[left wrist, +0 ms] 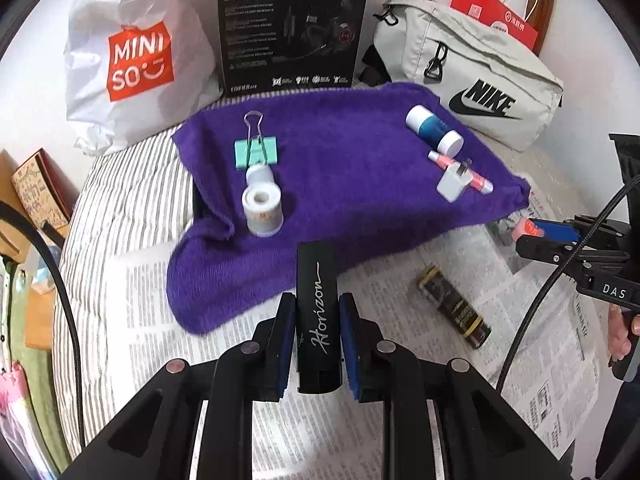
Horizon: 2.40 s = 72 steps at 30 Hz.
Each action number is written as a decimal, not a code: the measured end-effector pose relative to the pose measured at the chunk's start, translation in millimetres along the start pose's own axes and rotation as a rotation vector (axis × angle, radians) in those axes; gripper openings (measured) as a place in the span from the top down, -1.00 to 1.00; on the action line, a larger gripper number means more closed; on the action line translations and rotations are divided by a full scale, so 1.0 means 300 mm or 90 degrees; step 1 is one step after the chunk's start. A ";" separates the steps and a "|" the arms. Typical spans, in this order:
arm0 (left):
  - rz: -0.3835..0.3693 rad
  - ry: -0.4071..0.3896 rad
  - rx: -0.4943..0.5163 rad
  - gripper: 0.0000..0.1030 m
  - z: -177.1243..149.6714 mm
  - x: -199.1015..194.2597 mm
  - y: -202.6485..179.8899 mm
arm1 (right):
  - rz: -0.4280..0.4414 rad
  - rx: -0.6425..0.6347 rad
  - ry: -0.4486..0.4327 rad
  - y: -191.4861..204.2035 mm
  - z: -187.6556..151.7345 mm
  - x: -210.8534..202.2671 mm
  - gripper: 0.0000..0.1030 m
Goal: Organize rigid objects
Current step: 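Carry the Horizon case onto the towel and open the left tool while the right tool holds the tin, then lower the Vaseline tin onto the towel and open the right tool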
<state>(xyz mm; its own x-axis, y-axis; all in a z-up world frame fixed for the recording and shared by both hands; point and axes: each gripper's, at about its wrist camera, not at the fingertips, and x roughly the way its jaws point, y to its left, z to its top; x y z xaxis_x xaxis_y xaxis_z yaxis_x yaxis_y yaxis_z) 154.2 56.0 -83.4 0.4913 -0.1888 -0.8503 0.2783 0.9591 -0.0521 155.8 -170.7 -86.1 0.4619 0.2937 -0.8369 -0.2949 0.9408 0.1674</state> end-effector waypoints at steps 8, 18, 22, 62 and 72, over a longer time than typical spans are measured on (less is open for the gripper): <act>-0.014 -0.001 0.004 0.59 0.078 0.012 0.007 | -0.002 0.001 -0.017 -0.023 0.091 -0.007 0.29; -0.019 0.004 0.001 0.59 0.178 0.076 0.029 | 0.000 -0.002 -0.030 -0.041 0.199 0.017 0.29; -0.026 0.009 -0.002 0.59 0.210 0.116 0.028 | 0.000 -0.003 -0.028 -0.047 0.231 0.044 0.29; -0.005 0.035 0.007 0.14 0.225 0.245 -0.004 | -0.029 0.009 -0.027 -0.141 0.356 0.148 0.29; 0.020 -0.011 -0.002 -0.16 0.183 0.104 0.010 | -0.037 -0.013 -0.020 -0.104 0.414 0.214 0.29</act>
<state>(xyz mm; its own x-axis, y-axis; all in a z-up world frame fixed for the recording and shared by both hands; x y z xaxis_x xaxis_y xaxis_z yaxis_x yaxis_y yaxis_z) 215.5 41.4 -81.3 0.5136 -0.1616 -0.8427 0.2593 0.9654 -0.0270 298.4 -160.1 -80.2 0.5046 0.2441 -0.8281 -0.2836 0.9528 0.1081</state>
